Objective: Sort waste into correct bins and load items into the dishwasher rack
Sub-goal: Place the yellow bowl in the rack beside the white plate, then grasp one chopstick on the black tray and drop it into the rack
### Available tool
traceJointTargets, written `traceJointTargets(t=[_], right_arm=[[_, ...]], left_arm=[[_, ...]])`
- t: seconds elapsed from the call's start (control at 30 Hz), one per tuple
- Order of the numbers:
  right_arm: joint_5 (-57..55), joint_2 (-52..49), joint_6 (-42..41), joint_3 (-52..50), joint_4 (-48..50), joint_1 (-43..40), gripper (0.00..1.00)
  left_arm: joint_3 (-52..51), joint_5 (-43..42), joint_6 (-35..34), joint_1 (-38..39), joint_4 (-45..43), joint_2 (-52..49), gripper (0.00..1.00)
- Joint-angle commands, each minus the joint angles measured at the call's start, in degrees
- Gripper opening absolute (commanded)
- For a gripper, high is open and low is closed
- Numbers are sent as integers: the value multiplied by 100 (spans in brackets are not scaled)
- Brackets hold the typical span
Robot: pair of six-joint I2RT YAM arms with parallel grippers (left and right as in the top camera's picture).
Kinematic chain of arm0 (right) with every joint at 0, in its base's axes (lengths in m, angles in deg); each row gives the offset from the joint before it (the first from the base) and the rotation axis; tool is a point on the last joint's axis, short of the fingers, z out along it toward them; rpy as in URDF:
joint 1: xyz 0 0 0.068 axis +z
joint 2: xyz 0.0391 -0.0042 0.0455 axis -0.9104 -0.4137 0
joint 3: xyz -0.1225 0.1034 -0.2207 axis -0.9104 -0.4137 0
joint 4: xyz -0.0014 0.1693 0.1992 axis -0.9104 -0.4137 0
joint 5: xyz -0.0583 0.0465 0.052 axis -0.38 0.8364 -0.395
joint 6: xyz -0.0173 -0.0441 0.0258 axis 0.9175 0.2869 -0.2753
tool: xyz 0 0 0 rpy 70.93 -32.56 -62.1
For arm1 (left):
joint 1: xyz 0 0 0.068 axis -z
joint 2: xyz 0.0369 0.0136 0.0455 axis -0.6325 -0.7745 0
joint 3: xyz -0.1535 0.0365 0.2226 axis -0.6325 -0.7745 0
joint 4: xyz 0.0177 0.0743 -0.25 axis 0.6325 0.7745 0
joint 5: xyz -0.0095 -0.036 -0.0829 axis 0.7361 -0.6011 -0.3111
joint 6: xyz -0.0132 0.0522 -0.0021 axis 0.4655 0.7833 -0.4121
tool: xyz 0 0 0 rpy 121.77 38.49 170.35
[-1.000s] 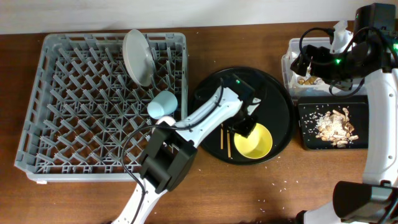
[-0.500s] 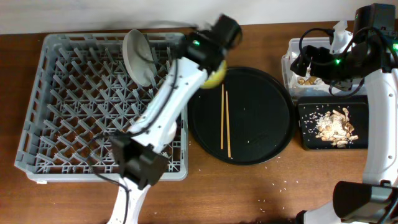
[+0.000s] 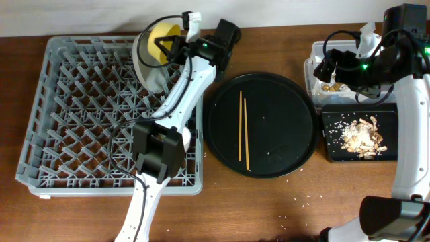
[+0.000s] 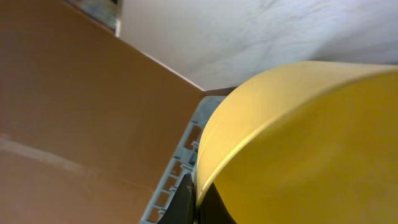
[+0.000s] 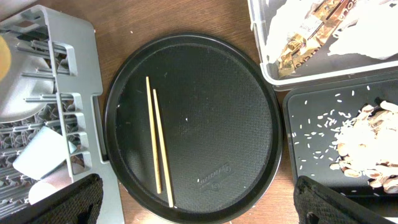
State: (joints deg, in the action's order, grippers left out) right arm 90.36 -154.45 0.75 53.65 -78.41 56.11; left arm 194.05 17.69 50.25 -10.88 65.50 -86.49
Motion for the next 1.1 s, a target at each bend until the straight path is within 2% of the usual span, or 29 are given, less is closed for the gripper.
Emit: traceJointTargets(t=[0.0, 0.4, 0.43, 0.47, 0.5, 0.6, 0.63, 0.7, 0.77, 0.83, 0.87, 0.93, 1.0, 1.07], right_arm=[[-50, -15, 2, -20, 11, 7, 99], [-52, -15, 2, -20, 11, 7, 98], [-52, -15, 2, -20, 11, 7, 98], [-50, -15, 2, -20, 11, 7, 99], [-52, -15, 2, -20, 11, 7, 98], [-52, -15, 2, -20, 11, 7, 98], [-52, -15, 2, -20, 11, 7, 99], [-52, -15, 2, -20, 11, 7, 98], [-52, -15, 2, -20, 11, 7, 99], [-52, -15, 2, -20, 11, 7, 98], [-52, -15, 2, -20, 11, 7, 99], [-52, -15, 2, -20, 11, 7, 99], [-52, -15, 2, -20, 11, 7, 99], [-52, -15, 2, -20, 11, 7, 98]], left_arm=[[9, -337, 70, 44, 39, -92, 0], [-33, -632, 70, 76, 734, -444, 0], [-33, -866, 70, 127, 977, -444, 24], [-33, -1091, 70, 184, 1121, -444, 41], [-31, -1443, 70, 254, 1268, -442, 44], [170, -2920, 68, 389, 1582, -428, 45], [511, -3480, 68, 389, 1773, -407, 44], [1231, -4085, 68, 389, 2181, -378, 45], [2343, -5005, 70, 389, 2697, -376, 54], [3331, -6194, 70, 391, 3141, -376, 61], [3703, -7071, 70, 391, 3364, -378, 62], [3801, -8550, 70, 415, 3442, -398, 61], [3565, -8725, 66, 520, 3445, -520, 61], [3008, -8717, -221, 680, 3445, -691, 59]])
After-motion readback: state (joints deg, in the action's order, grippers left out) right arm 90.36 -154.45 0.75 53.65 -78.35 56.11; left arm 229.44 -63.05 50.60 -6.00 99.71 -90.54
